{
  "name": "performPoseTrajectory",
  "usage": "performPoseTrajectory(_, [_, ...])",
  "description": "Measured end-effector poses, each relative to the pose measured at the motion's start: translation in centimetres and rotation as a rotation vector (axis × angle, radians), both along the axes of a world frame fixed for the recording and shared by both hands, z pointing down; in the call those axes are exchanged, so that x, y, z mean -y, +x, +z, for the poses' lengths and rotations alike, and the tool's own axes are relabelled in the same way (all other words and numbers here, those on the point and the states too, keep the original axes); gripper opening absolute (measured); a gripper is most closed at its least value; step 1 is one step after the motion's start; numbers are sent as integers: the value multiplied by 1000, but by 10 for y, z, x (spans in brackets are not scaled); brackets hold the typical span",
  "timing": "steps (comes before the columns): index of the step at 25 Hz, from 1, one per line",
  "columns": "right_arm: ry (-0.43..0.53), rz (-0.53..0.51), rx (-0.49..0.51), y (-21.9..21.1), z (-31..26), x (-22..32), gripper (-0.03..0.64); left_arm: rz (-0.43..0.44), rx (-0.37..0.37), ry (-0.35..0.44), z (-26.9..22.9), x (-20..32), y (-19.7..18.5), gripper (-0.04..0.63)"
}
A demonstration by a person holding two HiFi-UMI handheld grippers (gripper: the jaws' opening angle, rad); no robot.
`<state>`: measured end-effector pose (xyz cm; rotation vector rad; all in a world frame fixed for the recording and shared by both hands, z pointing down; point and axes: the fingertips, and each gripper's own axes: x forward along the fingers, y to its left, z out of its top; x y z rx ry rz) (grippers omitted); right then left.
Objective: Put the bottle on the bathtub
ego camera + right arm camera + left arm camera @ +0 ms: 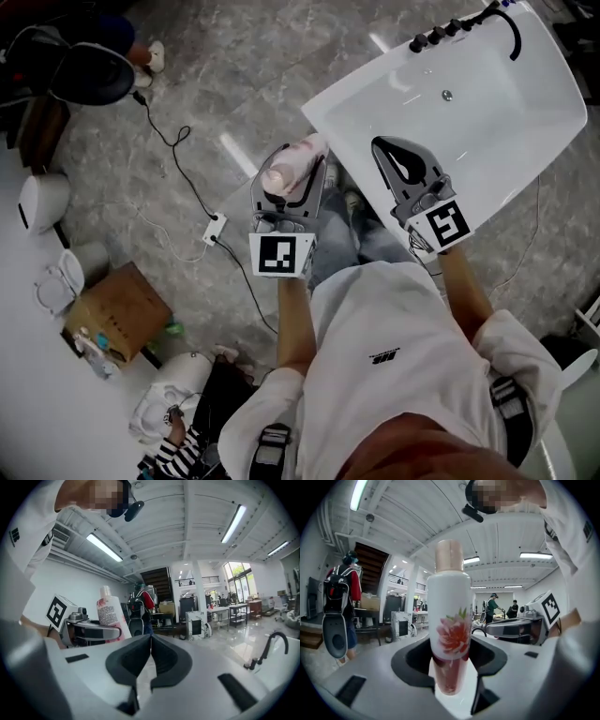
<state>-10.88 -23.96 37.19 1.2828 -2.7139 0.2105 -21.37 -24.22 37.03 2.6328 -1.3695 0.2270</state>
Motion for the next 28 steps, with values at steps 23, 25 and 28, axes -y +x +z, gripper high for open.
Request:
performPoseTrajectory(23, [-83, 390, -28, 126, 106, 86, -5, 316, 44, -68, 121, 135, 124, 224])
performPoseTrajectory(25, [-90, 400, -23, 133, 116, 92, -5, 327, 46, -63, 130, 144, 135, 224])
performPoseTrajectory(28, [-98, 414, -17, 142, 130, 100, -5, 345, 47, -68, 144, 156, 148, 224])
